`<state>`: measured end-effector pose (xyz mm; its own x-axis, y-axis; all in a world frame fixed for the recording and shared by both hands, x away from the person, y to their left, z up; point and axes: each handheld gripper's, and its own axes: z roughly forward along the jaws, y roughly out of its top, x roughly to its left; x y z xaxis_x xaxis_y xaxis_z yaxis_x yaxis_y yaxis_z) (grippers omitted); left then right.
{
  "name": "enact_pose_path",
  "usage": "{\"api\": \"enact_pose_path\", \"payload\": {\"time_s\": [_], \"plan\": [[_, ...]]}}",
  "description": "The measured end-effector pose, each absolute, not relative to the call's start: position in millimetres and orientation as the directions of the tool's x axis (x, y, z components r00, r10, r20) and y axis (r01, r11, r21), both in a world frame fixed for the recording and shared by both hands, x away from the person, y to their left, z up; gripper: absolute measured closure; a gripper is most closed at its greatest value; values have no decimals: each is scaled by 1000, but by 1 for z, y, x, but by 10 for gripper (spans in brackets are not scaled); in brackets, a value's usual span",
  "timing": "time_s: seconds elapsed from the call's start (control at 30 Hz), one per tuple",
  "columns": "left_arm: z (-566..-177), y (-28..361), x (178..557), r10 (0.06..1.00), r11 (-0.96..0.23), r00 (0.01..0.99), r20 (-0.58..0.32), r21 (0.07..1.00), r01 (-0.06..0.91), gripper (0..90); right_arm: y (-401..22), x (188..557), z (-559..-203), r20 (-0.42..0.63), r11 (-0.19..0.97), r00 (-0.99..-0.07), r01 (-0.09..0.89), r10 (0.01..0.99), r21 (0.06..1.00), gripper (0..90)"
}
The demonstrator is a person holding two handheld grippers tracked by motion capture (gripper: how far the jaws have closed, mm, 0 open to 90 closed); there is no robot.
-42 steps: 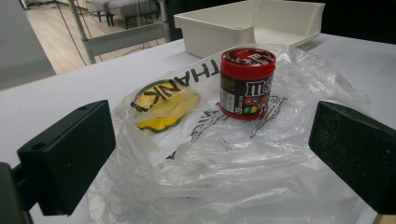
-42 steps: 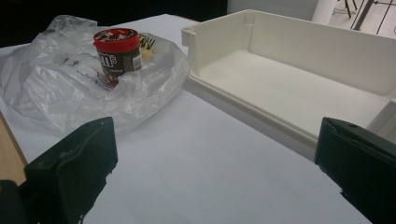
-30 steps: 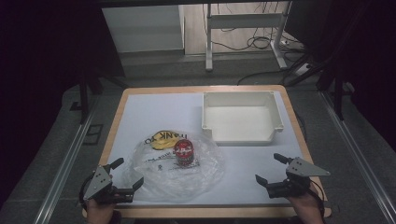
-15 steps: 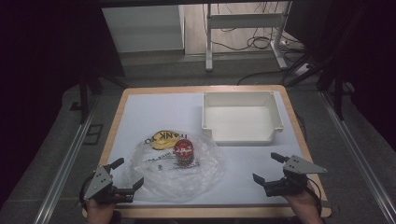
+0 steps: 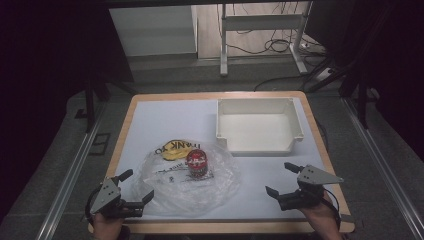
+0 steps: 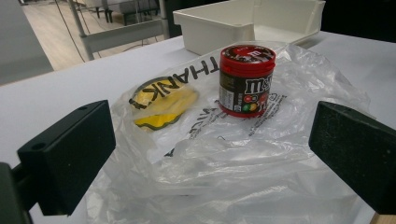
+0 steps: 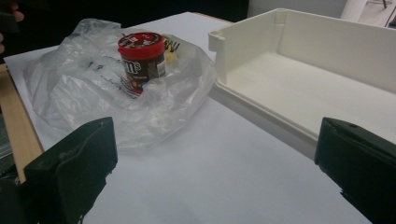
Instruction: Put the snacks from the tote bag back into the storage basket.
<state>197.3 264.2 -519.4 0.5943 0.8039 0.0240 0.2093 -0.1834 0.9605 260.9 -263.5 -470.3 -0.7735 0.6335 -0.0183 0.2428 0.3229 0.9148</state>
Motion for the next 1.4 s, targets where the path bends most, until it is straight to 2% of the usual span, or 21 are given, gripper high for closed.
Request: {"api": "enact_pose_path", "payload": {"time_s": [1.4], "plan": [[-519, 264, 197, 804, -186, 594, 30, 961, 203, 6, -226, 273, -473, -15, 325, -816, 214, 578, 921, 0]]}}
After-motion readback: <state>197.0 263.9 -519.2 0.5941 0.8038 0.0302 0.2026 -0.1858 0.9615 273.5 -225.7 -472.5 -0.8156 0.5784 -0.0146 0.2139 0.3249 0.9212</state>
